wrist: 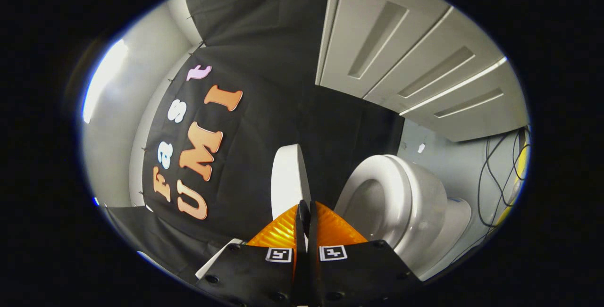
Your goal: Open the toilet lid.
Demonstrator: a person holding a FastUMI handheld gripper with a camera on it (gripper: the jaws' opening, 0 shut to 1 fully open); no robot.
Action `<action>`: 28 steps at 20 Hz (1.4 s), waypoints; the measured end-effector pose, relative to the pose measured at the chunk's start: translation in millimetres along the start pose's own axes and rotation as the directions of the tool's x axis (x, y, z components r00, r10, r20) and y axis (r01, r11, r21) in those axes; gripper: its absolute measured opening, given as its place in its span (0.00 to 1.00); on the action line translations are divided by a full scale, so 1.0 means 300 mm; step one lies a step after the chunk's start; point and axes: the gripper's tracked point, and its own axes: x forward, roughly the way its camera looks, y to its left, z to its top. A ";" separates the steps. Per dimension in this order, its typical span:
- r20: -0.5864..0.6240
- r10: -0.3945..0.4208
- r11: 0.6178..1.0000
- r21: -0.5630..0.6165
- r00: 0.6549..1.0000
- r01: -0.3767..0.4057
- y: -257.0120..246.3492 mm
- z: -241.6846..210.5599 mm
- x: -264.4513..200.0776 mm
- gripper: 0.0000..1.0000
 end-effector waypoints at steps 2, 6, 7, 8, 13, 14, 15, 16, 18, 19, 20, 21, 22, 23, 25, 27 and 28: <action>-0.004 0.011 1.000 -0.016 1.000 -0.011 0.045 -0.003 0.002 0.08; -0.011 0.023 0.998 -0.059 1.000 -0.024 0.121 -0.017 -0.001 0.08; -0.014 0.029 0.997 -0.066 0.999 -0.030 0.143 -0.022 -0.002 0.08; -0.014 0.033 0.997 -0.072 0.999 -0.034 0.162 -0.026 -0.001 0.08; -0.019 0.049 0.994 -0.093 0.999 -0.051 0.249 -0.053 -0.006 0.08; -0.020 0.052 0.993 -0.100 0.998 -0.054 0.265 -0.059 -0.007 0.08; -0.025 0.056 0.993 -0.105 0.998 -0.058 0.279 -0.065 -0.006 0.08; -0.027 0.059 0.992 -0.108 0.998 -0.061 0.294 -0.070 -0.006 0.08; -0.032 0.068 0.991 -0.113 0.997 -0.072 0.332 -0.087 -0.009 0.08; -0.034 0.073 0.990 -0.118 0.997 -0.077 0.351 -0.094 -0.010 0.08; -0.036 0.077 0.988 -0.128 0.996 -0.081 0.372 -0.105 -0.009 0.08; -0.039 0.083 0.986 -0.139 0.996 -0.087 0.394 -0.116 -0.008 0.08; -0.043 0.089 0.984 -0.150 0.995 -0.094 0.417 -0.130 -0.012 0.08; -0.049 0.094 0.981 -0.164 0.994 -0.101 0.438 -0.143 -0.013 0.08; -0.050 0.097 0.973 -0.204 0.994 -0.106 0.480 -0.164 -0.008 0.08; -0.058 0.104 0.963 -0.242 0.993 -0.115 0.527 -0.198 -0.012 0.08; -0.064 0.110 0.957 -0.262 0.992 -0.123 0.555 -0.218 -0.012 0.08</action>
